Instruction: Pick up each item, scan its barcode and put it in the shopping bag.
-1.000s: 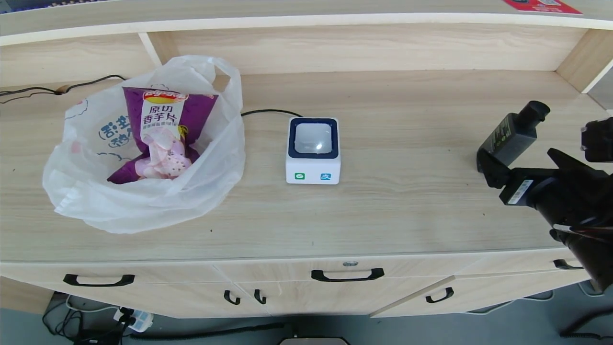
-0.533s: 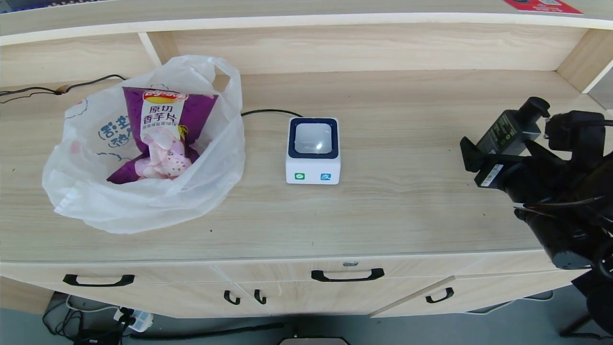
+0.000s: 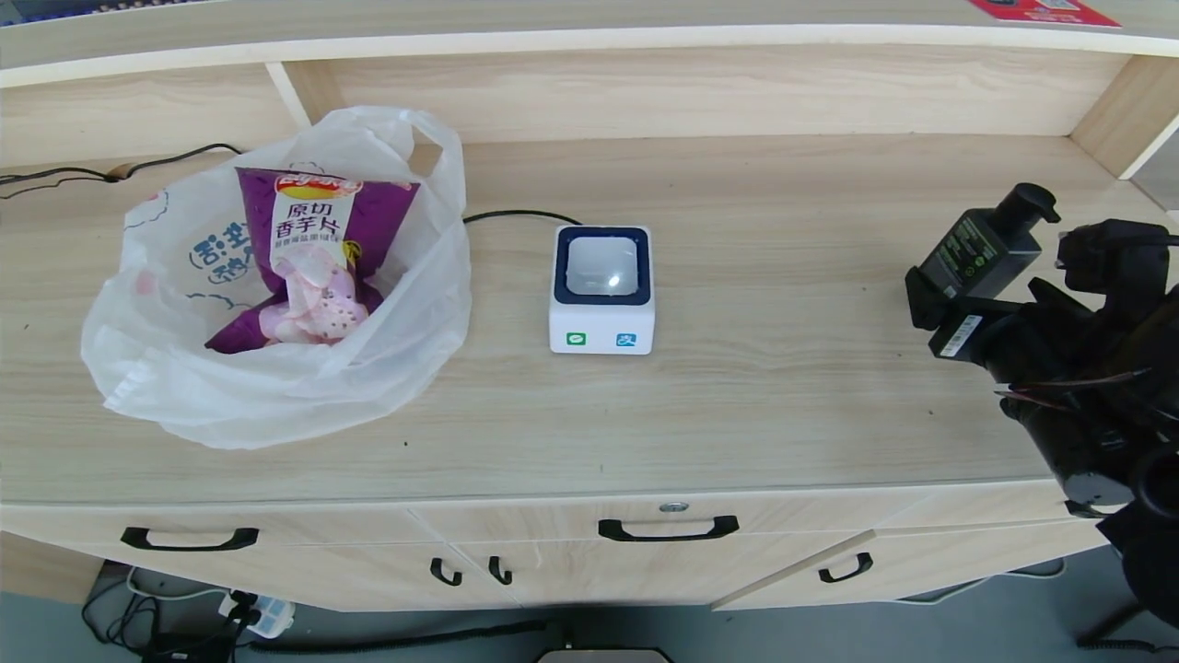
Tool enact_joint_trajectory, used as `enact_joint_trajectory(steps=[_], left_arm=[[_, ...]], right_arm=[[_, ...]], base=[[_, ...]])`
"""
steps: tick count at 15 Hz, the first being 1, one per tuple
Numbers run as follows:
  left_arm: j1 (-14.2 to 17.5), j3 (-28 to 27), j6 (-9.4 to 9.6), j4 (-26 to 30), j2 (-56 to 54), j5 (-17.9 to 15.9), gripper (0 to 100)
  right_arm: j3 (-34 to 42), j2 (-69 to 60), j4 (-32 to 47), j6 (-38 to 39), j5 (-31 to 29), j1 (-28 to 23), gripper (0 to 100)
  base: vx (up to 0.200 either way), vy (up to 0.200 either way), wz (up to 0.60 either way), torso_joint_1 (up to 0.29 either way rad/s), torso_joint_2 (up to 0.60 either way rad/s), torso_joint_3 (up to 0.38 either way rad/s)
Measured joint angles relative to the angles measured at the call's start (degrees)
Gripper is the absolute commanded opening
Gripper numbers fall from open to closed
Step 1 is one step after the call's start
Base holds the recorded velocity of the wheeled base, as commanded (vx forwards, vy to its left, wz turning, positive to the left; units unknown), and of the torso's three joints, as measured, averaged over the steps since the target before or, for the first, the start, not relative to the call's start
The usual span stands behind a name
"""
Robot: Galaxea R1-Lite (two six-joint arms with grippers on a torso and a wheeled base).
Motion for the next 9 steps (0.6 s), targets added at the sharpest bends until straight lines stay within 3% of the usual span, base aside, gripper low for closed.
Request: enact_joint_trajectory(steps=[4, 9], left_arm=[[0.0, 0.0, 0.0, 0.0, 0.0, 0.0, 100], [0.0, 0.0, 0.23, -0.1, 0.0, 0.0, 100]], right_arm=[[1.2, 0.6, -0.6, 0.9, 5.9, -3.2, 100], [-2.9, 3.4, -1.4, 0.9, 10.4, -5.1, 100]], base=[[0.0, 0.0, 0.0, 0.0, 0.0, 0.0], [0.0, 0.0, 0.0, 0.0, 0.0, 0.0]])
